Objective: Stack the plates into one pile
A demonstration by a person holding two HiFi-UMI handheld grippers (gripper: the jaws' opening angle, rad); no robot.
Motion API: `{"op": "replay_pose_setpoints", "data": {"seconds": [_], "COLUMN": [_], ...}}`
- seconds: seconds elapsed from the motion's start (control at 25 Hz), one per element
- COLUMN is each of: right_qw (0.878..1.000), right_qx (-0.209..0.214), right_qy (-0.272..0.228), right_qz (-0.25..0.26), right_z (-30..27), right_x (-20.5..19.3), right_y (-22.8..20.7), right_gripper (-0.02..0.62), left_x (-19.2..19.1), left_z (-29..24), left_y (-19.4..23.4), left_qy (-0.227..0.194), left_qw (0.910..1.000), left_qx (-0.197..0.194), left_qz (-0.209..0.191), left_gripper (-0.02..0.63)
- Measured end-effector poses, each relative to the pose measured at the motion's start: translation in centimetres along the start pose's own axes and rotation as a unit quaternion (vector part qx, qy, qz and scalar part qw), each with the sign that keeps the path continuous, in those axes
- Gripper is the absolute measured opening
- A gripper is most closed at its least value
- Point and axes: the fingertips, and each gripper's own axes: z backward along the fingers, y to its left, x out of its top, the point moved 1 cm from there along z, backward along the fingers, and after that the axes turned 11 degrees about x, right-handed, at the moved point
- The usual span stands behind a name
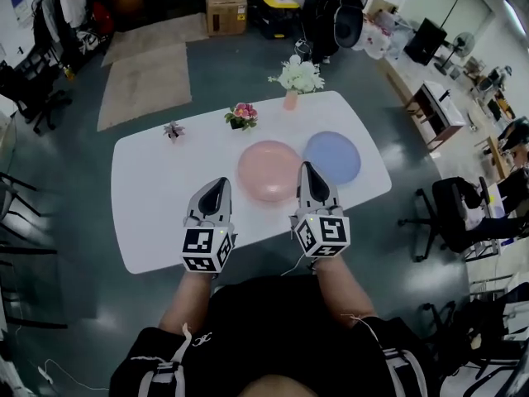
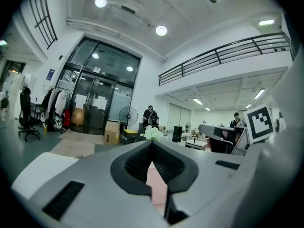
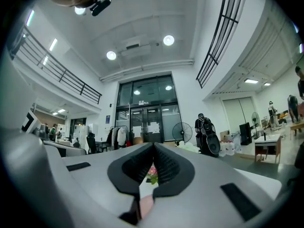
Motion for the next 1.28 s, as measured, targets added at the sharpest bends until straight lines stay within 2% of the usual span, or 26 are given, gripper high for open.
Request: {"op": "replay_pose_setpoints", "data": {"seconds": [0.16,0.32,0.44,0.52,0.64,0.72,0.88,0.96,1.0,1.08,1.28], "right_qw": [1.000,0.998,0.994,0.992,0.987,0.985,0.982,0.978,0.972,0.956,0.914], "right_qx": [0.027,0.062,0.099,0.121,0.151,0.165,0.180,0.201,0.222,0.270,0.317], "right_qy": [-0.001,0.015,0.041,0.047,0.044,0.048,0.051,0.062,0.075,0.113,0.225], "right_qz": [-0.003,-0.005,-0.005,-0.009,-0.015,-0.011,-0.006,0.005,0.015,0.038,0.120], "right_z": [3.4,7.0,9.5,10.2,10.3,10.4,10.2,9.9,9.6,9.1,8.7], "right_x": [-0.5,0.4,2.0,2.6,2.5,2.0,1.6,0.8,0.2,-1.7,-8.1], "right_y": [-11.2,-23.3,-29.7,-32.1,-33.0,-32.8,-32.0,-31.0,-30.2,-28.6,-28.1], "right_gripper": [0.015,0.015,0.015,0.015,0.015,0.015,0.015,0.017,0.024,0.189,0.201], "left_x": [-1.4,-1.7,-0.9,-0.4,-0.8,-1.5,-1.4,-1.2,-1.1,-1.1,-1.0], "left_z": [-4.1,-7.9,-8.8,-8.7,-8.6,-8.4,-8.0,-7.6,-7.5,-7.2,-6.7], "left_y": [-9.3,-20.7,-28.7,-32.4,-34.9,-35.4,-34.6,-34.0,-33.6,-33.0,-31.9], "left_qy": [-0.010,-0.005,0.010,0.012,0.020,0.027,0.023,0.018,0.016,0.014,0.009], "left_qw": [0.9989,0.9952,0.9927,0.9917,0.9902,0.9888,0.9868,0.9860,0.9855,0.9848,0.9823], "left_qx": [0.044,0.097,0.120,0.128,0.136,0.145,0.160,0.166,0.168,0.173,0.187], "left_qz": [-0.006,-0.013,0.005,0.001,-0.022,-0.021,-0.011,-0.008,-0.008,-0.007,0.000], "left_gripper": [0.012,0.012,0.012,0.012,0.012,0.012,0.012,0.012,0.012,0.012,0.012]}}
